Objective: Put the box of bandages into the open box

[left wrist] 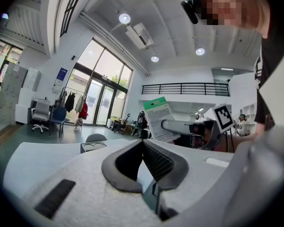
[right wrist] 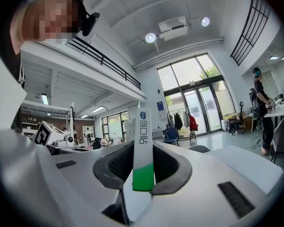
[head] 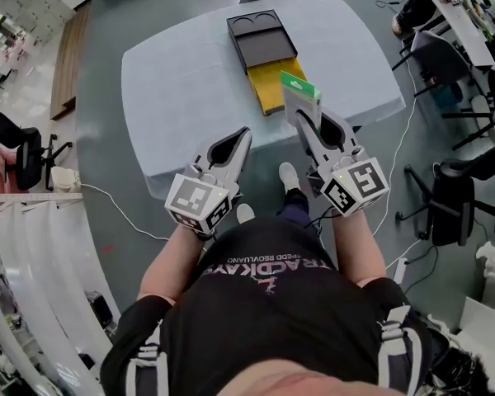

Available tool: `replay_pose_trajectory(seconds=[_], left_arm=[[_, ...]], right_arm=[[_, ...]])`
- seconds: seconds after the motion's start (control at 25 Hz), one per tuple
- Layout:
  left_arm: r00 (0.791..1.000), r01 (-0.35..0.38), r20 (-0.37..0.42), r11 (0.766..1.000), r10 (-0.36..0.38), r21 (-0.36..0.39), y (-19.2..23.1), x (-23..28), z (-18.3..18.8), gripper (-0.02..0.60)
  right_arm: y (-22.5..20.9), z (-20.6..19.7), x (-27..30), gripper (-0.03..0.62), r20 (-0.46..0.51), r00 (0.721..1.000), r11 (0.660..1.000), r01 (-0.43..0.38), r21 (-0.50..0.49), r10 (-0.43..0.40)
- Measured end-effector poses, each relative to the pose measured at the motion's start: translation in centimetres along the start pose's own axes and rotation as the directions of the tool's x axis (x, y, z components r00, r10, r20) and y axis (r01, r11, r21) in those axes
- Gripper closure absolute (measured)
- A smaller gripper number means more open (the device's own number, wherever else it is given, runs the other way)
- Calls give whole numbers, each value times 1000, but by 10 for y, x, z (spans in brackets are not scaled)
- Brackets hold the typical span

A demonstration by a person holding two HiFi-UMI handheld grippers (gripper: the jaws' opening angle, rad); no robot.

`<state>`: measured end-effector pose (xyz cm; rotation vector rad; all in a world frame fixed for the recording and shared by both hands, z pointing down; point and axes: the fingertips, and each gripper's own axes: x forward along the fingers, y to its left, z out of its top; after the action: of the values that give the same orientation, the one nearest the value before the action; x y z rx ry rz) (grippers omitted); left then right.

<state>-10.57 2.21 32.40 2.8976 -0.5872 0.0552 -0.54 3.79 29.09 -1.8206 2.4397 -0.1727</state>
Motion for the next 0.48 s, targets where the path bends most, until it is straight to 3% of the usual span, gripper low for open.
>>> replay_pose_trajectory(seconds=[0.48], left_arm=[[997,-62,43,998,62,-13,19,62,5,565]], right_arm=[[-65,2,46,503,-68,994,996,-82,-20,80]])
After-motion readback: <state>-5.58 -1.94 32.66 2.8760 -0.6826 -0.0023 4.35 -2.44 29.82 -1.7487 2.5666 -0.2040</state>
